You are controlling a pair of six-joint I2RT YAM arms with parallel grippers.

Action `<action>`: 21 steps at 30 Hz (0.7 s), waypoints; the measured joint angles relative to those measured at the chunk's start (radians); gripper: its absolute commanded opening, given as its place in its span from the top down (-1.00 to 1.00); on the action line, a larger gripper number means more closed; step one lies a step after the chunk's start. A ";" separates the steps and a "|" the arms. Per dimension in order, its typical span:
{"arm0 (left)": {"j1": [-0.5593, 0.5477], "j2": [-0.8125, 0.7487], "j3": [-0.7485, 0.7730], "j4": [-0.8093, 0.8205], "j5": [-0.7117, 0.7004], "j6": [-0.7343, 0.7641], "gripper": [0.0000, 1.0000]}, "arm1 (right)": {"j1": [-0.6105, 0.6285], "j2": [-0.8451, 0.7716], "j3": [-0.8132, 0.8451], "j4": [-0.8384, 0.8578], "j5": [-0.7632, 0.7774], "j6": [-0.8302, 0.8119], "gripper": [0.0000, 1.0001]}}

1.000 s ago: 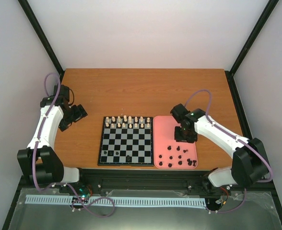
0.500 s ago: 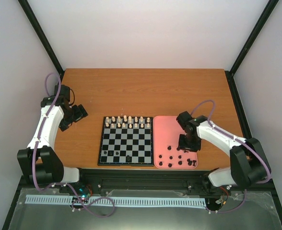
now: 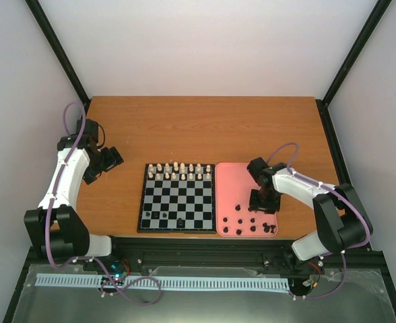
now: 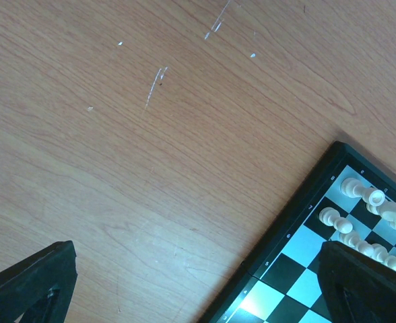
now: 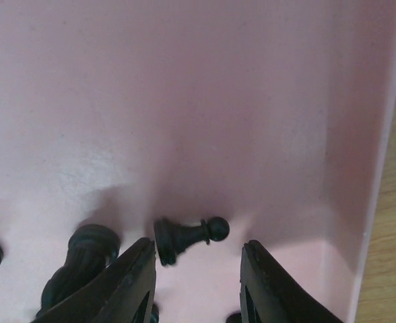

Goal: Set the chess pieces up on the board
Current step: Pick up the chess piece from the storage box.

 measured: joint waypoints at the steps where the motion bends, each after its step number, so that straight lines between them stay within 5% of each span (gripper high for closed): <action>1: 0.000 0.000 0.000 0.000 0.000 0.000 -1.00 | -0.003 0.005 -0.001 0.004 0.000 0.000 0.30; 21: -0.001 0.007 0.000 0.000 0.000 0.000 -1.00 | -0.039 0.024 0.009 0.002 0.029 -0.011 0.34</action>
